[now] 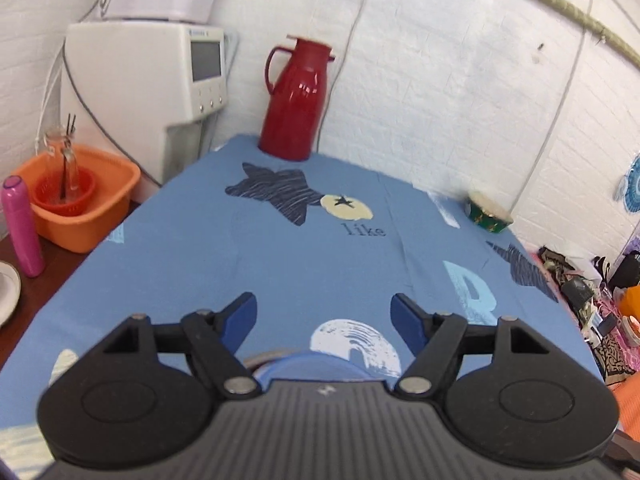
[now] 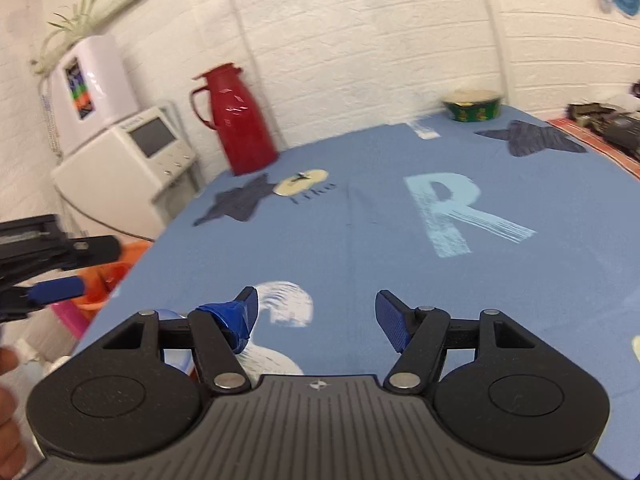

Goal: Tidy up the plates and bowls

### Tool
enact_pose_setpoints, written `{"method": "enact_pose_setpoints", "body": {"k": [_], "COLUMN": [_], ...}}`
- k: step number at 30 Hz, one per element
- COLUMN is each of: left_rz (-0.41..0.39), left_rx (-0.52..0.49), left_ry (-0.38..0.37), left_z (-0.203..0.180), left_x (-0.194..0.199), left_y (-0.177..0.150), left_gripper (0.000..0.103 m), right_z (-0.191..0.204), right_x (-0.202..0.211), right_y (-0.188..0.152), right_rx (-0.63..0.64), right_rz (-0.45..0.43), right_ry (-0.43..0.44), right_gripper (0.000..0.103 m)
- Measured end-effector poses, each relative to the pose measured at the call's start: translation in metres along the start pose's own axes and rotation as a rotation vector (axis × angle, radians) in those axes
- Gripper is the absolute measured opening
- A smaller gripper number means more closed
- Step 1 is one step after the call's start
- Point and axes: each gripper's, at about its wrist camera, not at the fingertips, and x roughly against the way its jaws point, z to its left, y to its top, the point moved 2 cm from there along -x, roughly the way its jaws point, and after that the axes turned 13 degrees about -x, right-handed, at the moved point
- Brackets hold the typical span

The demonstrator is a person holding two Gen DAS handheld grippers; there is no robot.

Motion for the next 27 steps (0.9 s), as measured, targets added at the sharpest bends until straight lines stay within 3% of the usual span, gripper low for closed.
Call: {"method": "enact_pose_setpoints", "body": {"k": [3,8,14,21,27], "left_rz": [0.013,0.021,0.058,0.129,0.175], "left_rx": [-0.116,-0.210,-0.246,-0.305,-0.297], "left_ry": [-0.028,0.011,0.043,0.045,0.027], "left_z": [-0.026,-0.047,-0.054,-0.060,-0.060], "left_x": [0.021,0.051,0.078,0.092,0.092], "left_y": [-0.014,-0.046,-0.089,-0.140,-0.160], "left_gripper": [0.074,0.075,0.076,0.076,0.076], "right_z": [-0.005,-0.014,-0.009,-0.021,-0.030], "right_x": [0.009,0.037,0.065,0.084,0.090], "right_y": [-0.007,-0.018,-0.044,-0.072,-0.091], "right_rx": [0.006,-0.052,0.040,0.060,0.054], "right_rz": [0.002,0.010,-0.011,0.073,0.125], "right_ry": [-0.088,-0.052,-0.084,-0.118,-0.120], "right_gripper": [0.051,0.051,0.051,0.051,0.051]}}
